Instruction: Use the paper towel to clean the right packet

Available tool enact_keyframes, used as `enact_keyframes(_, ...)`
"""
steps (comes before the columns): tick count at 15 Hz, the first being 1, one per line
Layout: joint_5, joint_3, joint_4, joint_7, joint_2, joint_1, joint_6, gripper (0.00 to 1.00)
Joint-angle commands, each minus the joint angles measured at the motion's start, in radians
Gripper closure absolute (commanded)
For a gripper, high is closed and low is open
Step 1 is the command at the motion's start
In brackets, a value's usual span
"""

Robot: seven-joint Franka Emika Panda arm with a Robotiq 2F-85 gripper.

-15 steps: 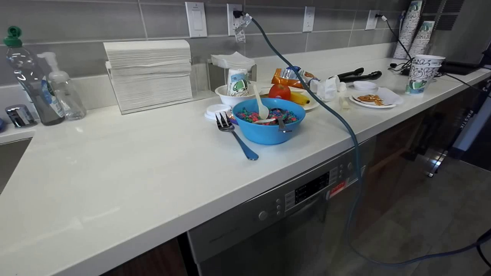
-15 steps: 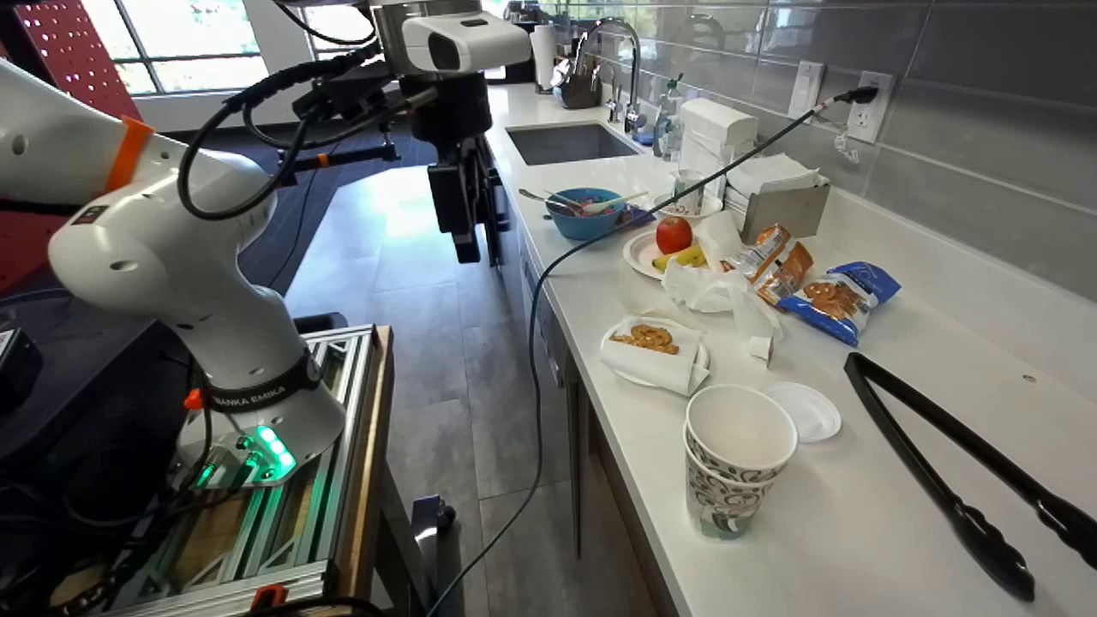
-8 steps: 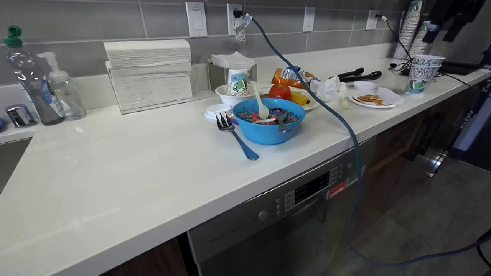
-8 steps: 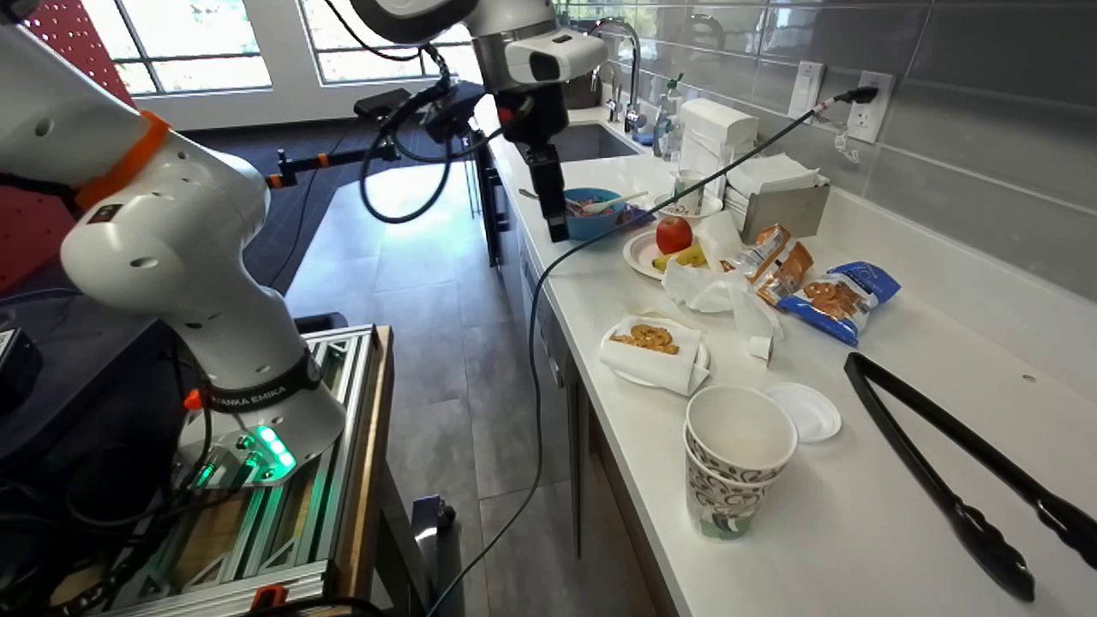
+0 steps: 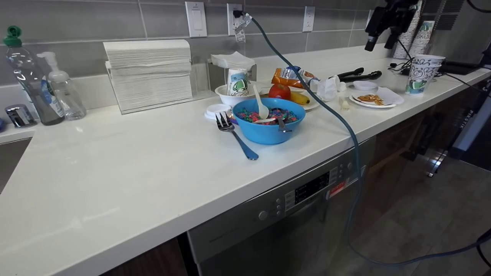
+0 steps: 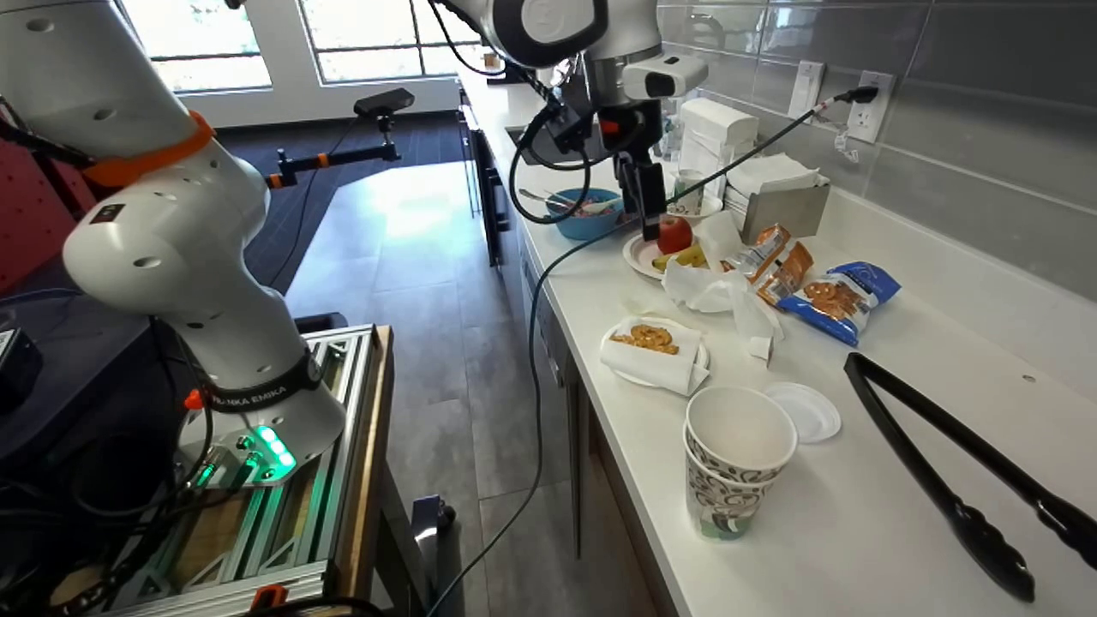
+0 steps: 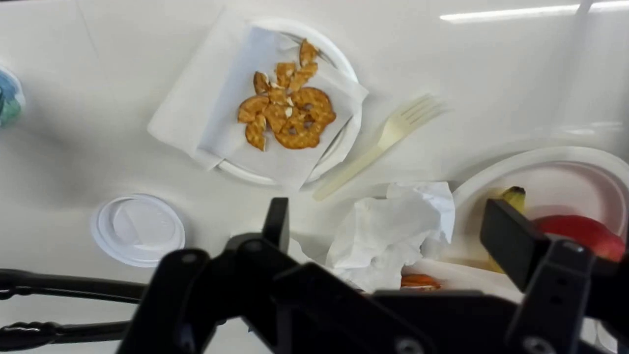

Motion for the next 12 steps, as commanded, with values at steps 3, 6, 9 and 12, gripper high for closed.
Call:
enact_keyframes(3, -0.040, -0.007, 0.148, 0.003, 0.197, 0.012, -0.003, 0.00)
enact_keyframes(6, -0.097, -0.016, 0.194, 0.024, 0.272, 0.014, 0.050, 0.00)
enact_keyframes(9, -0.098, -0.023, 0.228, 0.025, 0.340, 0.019, 0.087, 0.00)
enact_keyframes(12, -0.074, -0.029, 0.260, 0.057, 0.403, 0.026, 0.159, 0.00)
